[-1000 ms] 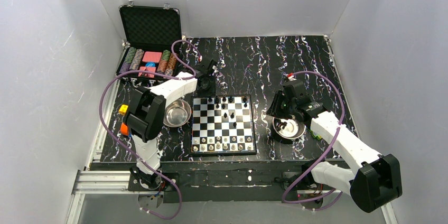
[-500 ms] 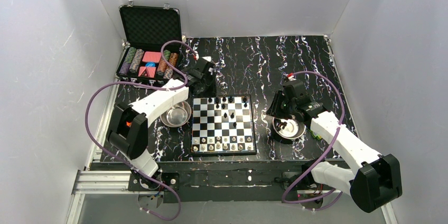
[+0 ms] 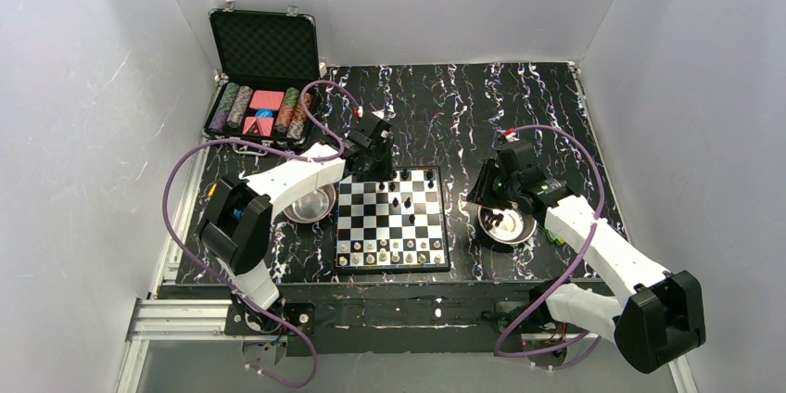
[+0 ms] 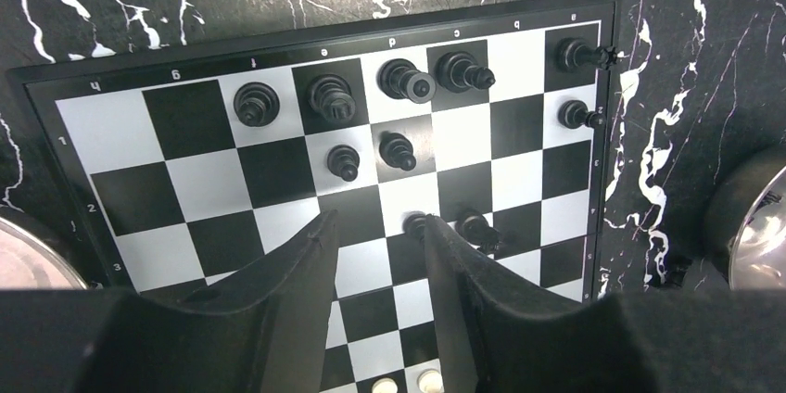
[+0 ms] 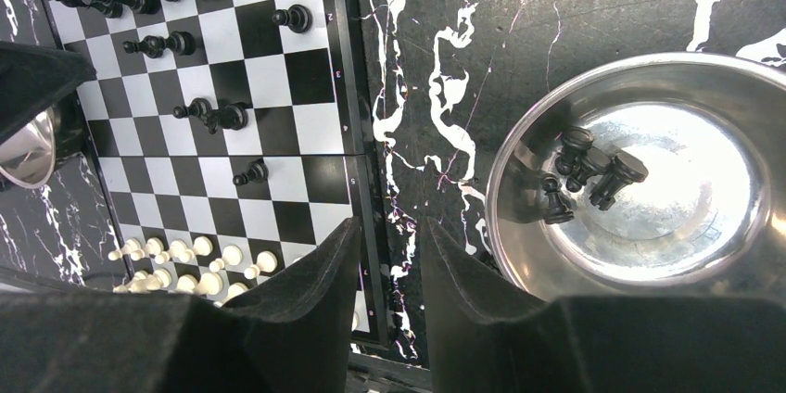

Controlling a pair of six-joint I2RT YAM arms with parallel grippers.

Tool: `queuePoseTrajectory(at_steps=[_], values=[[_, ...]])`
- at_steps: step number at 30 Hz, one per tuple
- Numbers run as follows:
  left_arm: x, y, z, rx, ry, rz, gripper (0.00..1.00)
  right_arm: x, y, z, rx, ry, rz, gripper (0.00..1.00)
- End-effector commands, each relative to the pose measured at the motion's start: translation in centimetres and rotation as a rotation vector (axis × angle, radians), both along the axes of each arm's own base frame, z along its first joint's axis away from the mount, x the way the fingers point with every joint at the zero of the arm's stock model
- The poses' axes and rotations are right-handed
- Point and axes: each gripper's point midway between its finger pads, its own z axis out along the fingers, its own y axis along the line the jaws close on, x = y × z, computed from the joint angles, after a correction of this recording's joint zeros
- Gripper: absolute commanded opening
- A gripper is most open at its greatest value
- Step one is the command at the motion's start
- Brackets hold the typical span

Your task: Set up the chess pieces on the board

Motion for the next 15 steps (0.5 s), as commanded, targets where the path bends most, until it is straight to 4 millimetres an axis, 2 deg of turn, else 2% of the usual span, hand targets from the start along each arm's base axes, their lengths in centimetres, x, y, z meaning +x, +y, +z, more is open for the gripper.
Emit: queuePoseTrajectory(at_steps=[1, 15], values=[[-0.2, -1.7, 1.0, -0.032, -0.021, -0.026, 0.39, 0.3, 0.1, 0.8, 0.024, -0.029, -0.008, 0.38], [-2.0, -3.3, -1.5, -0.016, 0.039, -0.052, 0.39, 0.3, 0.1, 0.6, 0.024, -0.023, -0.006, 0.38]])
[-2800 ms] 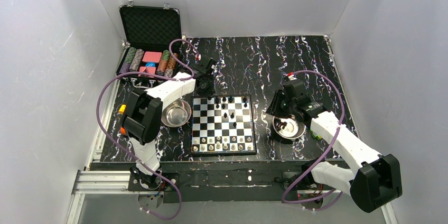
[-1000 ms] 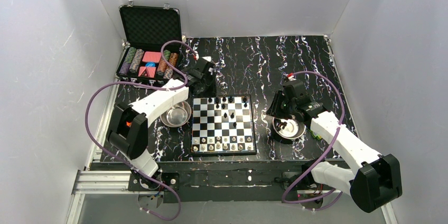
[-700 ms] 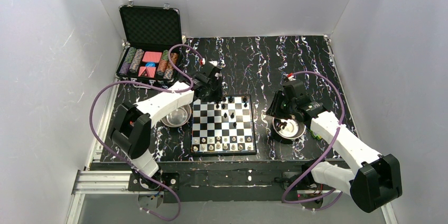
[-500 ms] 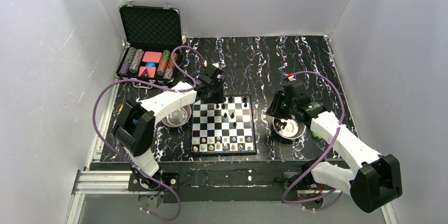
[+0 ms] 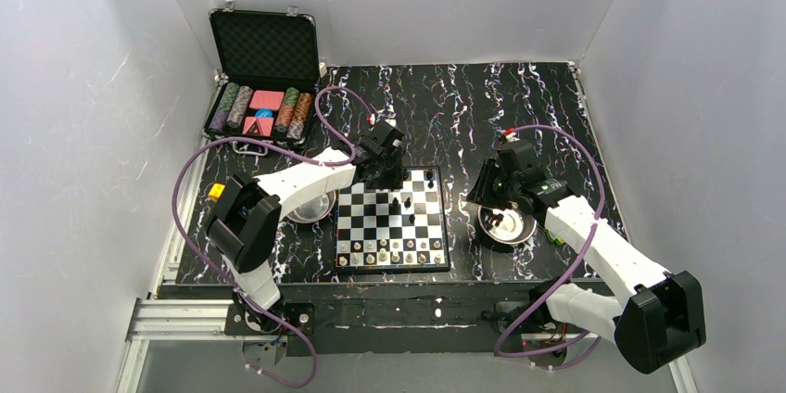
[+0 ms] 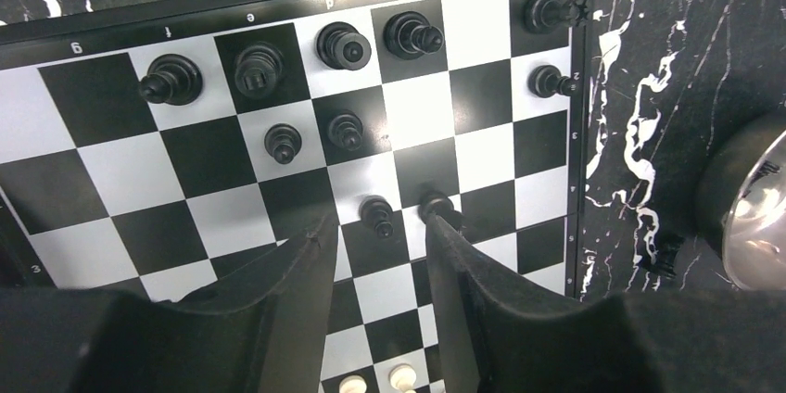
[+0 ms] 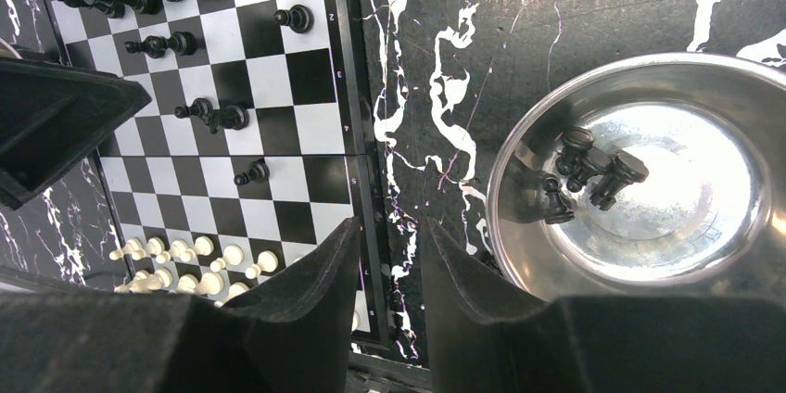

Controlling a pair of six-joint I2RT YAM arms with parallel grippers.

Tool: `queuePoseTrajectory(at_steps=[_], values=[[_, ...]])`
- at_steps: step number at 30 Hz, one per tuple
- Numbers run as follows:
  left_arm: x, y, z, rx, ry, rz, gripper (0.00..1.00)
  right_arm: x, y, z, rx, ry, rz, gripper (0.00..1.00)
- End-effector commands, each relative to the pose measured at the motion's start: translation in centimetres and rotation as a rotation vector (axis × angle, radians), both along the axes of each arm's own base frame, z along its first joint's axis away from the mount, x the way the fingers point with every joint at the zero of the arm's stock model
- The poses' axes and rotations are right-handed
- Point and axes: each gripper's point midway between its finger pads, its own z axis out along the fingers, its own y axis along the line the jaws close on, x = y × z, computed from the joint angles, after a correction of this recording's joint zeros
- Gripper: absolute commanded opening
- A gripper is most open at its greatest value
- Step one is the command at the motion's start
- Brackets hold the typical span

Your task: Set up the chess pieces on the board

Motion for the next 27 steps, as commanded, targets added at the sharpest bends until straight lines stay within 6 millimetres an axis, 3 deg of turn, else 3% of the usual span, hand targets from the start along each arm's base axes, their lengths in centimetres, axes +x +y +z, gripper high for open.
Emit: queuePoseTrajectory(at_steps=[1, 20, 27], values=[[-0.3, -0.8, -0.7, -0.005, 0.016, -0.010, 0.39, 0.3, 0.1, 0.5, 0.023, -0.020, -0.006, 0.38], [-1.1, -0.9, -2.9, 0.036, 0.059, -0.035, 0.36, 0.3, 0.1, 0.3, 0.019, -0.015, -0.008, 0.38], [-1.4, -0.9, -3.1, 0.039, 0.065, -0.037, 0.30, 0.2, 0.1, 0.3, 0.017, -0.013, -0.008, 0.38]])
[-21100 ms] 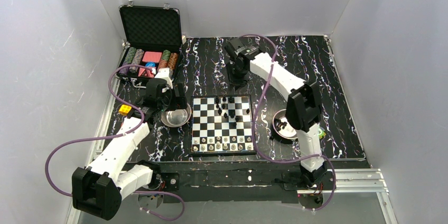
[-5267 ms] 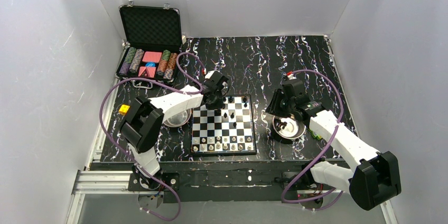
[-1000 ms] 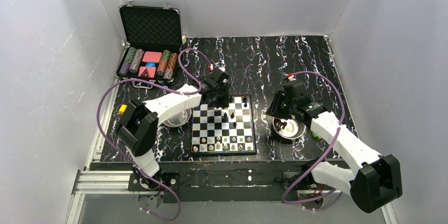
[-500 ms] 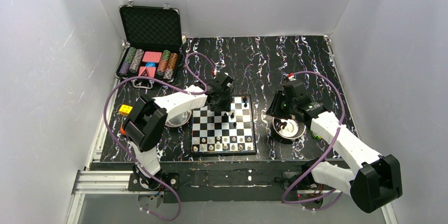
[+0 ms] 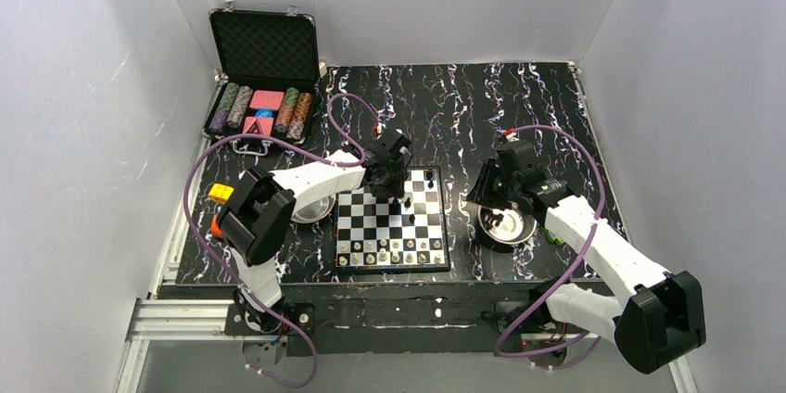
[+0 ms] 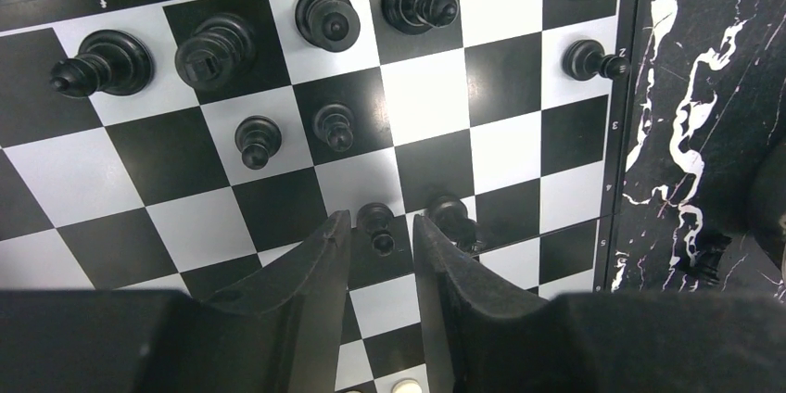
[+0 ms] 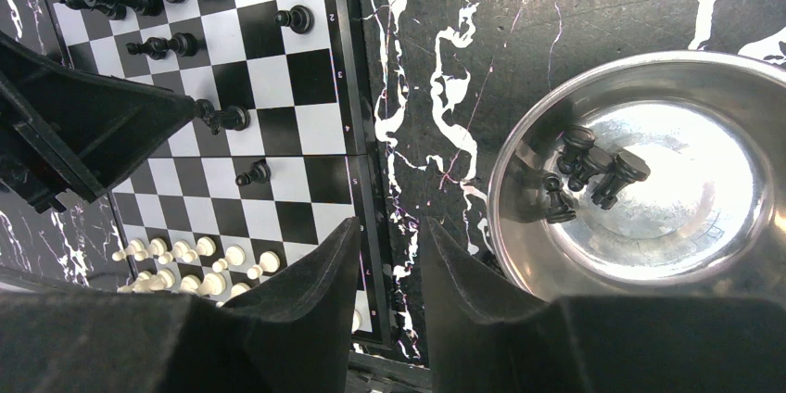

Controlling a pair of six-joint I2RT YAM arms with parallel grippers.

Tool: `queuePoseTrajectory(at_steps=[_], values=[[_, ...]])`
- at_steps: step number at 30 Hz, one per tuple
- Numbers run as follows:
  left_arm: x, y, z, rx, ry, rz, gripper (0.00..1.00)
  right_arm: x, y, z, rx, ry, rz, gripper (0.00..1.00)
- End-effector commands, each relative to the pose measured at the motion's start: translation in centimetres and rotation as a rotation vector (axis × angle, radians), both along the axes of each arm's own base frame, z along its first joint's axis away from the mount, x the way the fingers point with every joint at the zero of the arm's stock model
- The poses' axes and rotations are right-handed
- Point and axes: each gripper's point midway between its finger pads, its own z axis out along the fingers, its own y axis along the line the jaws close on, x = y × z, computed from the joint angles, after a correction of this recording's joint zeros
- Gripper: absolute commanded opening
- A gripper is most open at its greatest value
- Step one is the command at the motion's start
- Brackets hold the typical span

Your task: Set up the chess pieces on the board

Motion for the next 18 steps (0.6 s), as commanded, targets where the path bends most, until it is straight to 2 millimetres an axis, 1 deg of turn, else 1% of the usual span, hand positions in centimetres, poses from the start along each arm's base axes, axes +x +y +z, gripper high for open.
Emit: queuePoseTrajectory(at_steps=[1, 9, 13, 18], values=[[-0.23, -0.16, -0.06, 0.000, -0.001, -0.011, 0.29, 0.22, 0.04, 0.28, 0.013, -0.016, -0.002, 0.38], [-0.49, -0.14, -0.35, 0.006, 0.009, -0.017, 0.29, 0.20, 0.04, 0.28, 0.015, -0.016, -0.004, 0.38], [-0.47, -0.16, -0.29, 0.008, 0.007, -0.019, 0.26, 0.19, 0.04, 0.26, 0.015, -0.017, -0.004, 0.38], [-0.49, -0.24, -0.31, 0.008, 0.010, -0.021, 0.25, 0.20, 0.07, 0.25, 0.016, -0.016, -0.003, 0.38]])
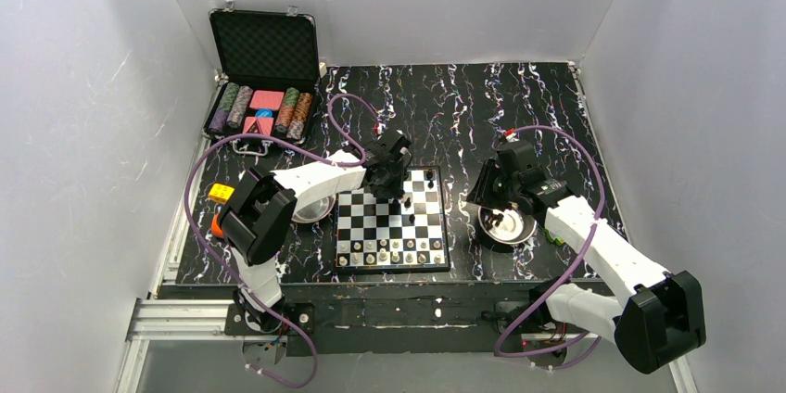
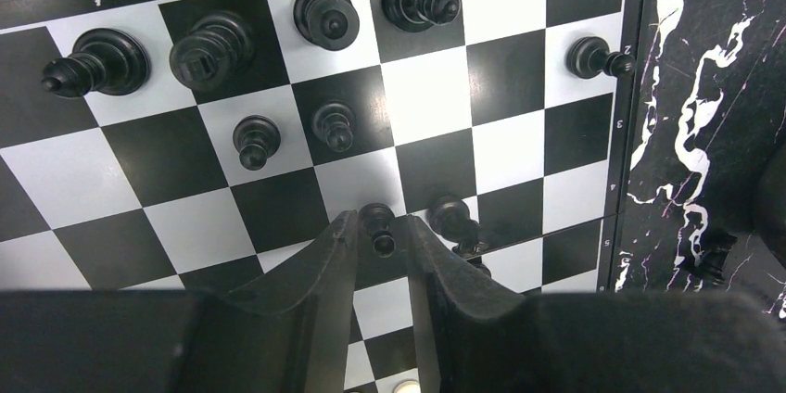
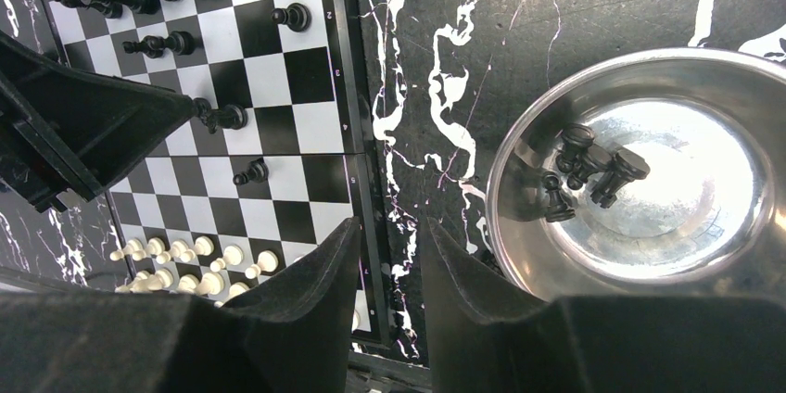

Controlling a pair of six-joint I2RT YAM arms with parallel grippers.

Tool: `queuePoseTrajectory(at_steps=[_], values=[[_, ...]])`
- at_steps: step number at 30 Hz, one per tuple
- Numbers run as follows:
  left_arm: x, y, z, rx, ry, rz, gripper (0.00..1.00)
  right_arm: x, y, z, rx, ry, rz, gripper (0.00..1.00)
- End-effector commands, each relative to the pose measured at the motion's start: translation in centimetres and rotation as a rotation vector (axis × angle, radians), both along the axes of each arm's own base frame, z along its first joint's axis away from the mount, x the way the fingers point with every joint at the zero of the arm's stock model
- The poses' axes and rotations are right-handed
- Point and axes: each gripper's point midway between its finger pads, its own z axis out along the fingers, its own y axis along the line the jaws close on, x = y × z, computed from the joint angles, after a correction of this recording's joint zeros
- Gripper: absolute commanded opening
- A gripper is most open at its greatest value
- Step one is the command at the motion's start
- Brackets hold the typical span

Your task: Set up the chess pieces on the board

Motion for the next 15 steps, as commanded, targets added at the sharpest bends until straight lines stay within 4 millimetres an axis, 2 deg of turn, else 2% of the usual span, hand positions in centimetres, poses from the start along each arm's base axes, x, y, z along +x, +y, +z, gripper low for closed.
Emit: queuePoseTrajectory(at_steps=[1, 15], values=[[-0.38, -0.25, 0.04, 0.001, 0.002, -0.017, 0.24, 0.21, 0.08, 0.29, 0.017, -0.016, -0.003, 0.38], [-0.61, 0.07, -0.03, 0.006, 0.006, -0.005, 0.16, 0.60, 0.27, 0.35, 0.019, -0.019, -0.004, 0.38]])
